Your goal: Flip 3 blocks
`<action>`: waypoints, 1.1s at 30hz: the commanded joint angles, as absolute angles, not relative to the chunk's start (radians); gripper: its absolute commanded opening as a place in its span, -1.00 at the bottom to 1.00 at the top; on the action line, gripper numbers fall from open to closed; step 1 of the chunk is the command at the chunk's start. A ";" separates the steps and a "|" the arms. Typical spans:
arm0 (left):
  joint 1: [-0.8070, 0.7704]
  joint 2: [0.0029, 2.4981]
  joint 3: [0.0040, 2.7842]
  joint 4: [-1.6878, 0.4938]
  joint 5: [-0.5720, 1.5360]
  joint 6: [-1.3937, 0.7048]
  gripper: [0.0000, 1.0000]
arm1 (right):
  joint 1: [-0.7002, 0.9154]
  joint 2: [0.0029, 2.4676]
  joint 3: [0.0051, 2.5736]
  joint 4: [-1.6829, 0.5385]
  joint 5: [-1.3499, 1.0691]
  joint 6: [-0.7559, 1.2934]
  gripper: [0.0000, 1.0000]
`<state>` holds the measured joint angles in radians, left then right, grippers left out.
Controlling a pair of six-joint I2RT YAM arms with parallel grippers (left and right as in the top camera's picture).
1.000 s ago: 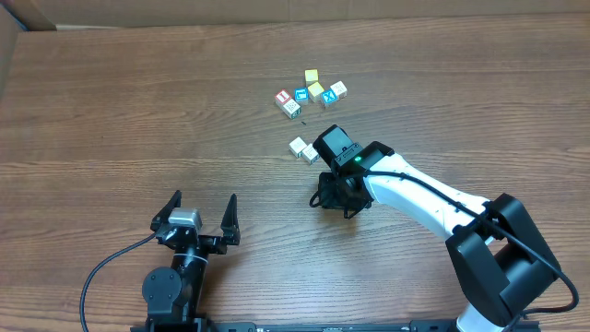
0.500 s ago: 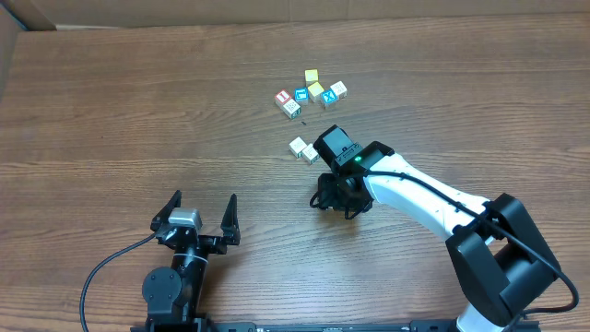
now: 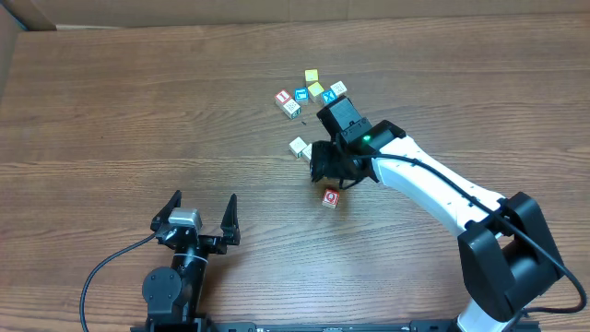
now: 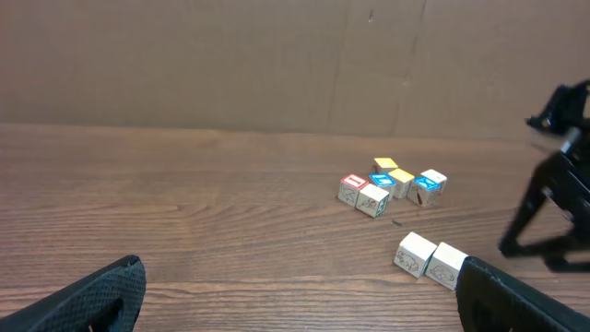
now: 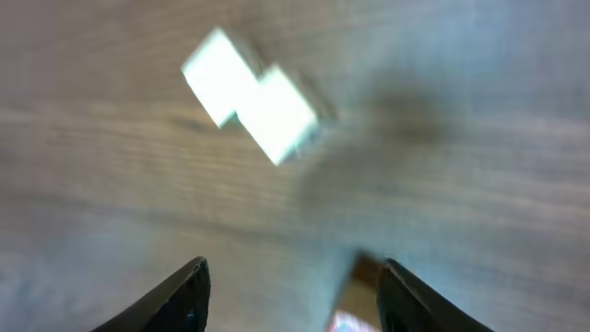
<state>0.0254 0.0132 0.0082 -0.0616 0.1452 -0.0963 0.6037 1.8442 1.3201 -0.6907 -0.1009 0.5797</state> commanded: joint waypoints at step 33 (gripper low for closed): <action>0.017 0.006 0.005 -0.064 0.146 -0.074 1.00 | 0.657 1.778 1.398 -0.699 -0.157 0.524 -0.77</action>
<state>0.0254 0.0132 0.0082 -0.0616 0.1452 -0.0963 0.6353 1.8816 1.3506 -0.6891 -0.0296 0.5297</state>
